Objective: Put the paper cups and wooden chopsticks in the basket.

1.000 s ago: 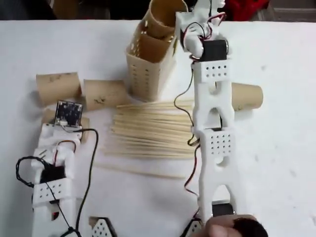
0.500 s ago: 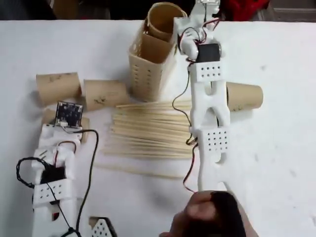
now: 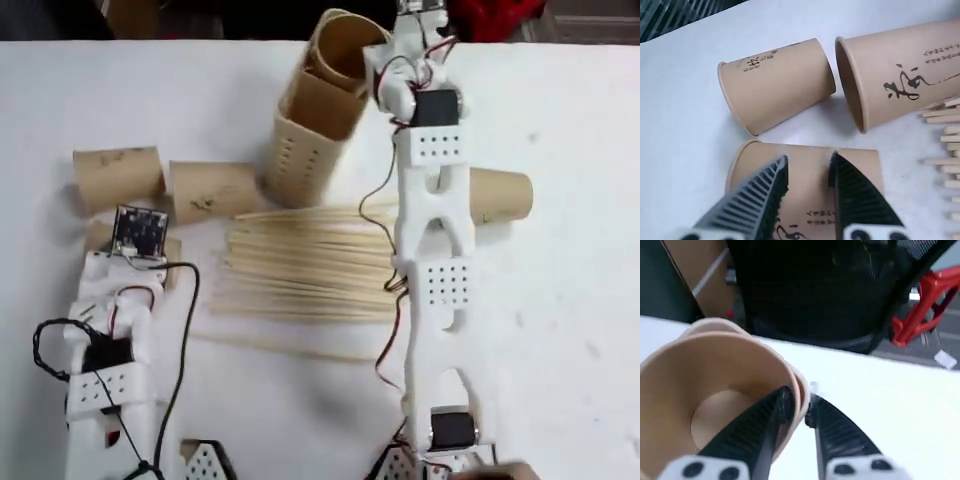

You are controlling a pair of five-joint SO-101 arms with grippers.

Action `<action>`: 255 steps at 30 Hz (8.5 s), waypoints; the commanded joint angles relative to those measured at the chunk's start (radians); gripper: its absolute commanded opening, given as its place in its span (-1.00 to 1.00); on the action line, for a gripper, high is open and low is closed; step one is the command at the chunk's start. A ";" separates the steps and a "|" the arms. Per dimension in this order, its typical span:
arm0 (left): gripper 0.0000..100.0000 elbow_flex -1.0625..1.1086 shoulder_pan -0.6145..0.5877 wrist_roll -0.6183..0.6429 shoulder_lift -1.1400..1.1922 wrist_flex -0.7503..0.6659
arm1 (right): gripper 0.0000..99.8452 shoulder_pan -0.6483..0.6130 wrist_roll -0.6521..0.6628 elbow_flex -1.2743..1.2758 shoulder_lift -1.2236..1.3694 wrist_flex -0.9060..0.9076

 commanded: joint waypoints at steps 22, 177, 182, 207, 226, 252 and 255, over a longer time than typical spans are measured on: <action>-0.69 0.006 0.005 -0.011 -0.004 -0.003 | -0.97 0.002 -0.265 0.176 -0.266 0.435; -0.69 0.008 0.016 -0.011 -0.005 -0.003 | -0.97 0.157 0.247 1.137 -1.260 0.300; -0.69 0.009 0.016 -0.011 -0.005 -0.003 | -0.88 0.134 0.491 1.298 -1.236 0.400; -0.69 0.011 0.035 -0.012 -0.005 -0.003 | -0.48 0.315 0.779 2.352 -1.353 -0.667; -0.69 0.011 0.036 -0.012 -0.005 -0.003 | -0.97 0.417 0.664 2.145 -1.038 -0.651; -0.69 0.011 0.036 -0.012 -0.005 -0.003 | -0.97 0.113 0.190 1.579 -1.646 0.048; -0.69 0.011 0.036 -0.012 -0.005 -0.003 | -0.97 0.051 0.104 1.402 -1.554 0.044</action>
